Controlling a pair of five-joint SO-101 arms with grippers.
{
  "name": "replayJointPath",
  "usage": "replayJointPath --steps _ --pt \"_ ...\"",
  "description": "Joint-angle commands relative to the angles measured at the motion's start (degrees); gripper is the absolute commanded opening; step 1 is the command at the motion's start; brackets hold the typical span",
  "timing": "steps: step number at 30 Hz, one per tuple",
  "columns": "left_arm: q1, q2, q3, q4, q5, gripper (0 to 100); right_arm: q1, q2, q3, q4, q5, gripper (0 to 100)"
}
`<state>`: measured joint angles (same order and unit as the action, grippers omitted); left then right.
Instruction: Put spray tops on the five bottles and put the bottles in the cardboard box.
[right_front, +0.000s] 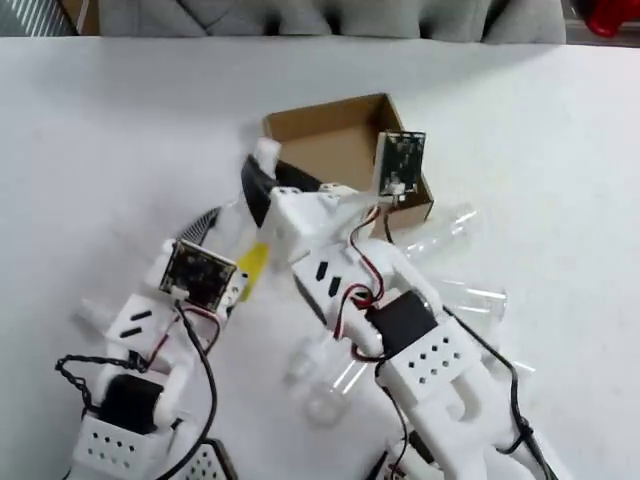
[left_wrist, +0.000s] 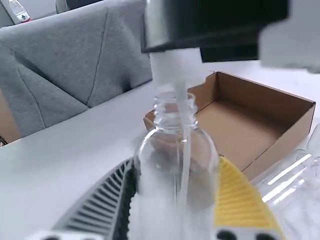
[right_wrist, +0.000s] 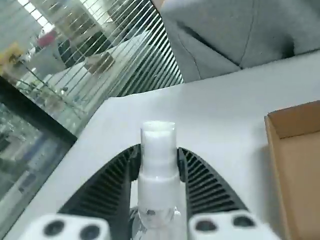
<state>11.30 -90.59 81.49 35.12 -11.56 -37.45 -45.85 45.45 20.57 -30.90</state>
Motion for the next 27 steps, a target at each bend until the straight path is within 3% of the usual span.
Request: replayJointPath --steps 1,5,19,22,25,27 --pt "-0.84 -0.75 -0.62 -1.49 0.09 2 -0.48 -1.27 -3.25 0.22 2.37 8.7" --pt "-0.84 -0.75 -0.62 -1.49 0.09 2 -0.48 -1.19 -3.16 0.22 2.29 18.3" --pt "-0.84 -0.75 -0.62 -1.58 0.09 2 2.68 -11.47 -3.69 4.97 2.37 15.5" --pt "-0.84 -0.75 -0.62 -1.58 0.09 2 5.23 -13.14 -3.69 4.97 2.29 13.9" --pt "-0.84 -0.75 -0.62 -1.58 0.09 2 8.75 -12.62 -3.69 1.98 2.37 1.8" --pt "-0.84 -0.75 -0.62 -1.58 0.09 2 10.07 -10.77 -3.34 -0.31 2.29 3.0"
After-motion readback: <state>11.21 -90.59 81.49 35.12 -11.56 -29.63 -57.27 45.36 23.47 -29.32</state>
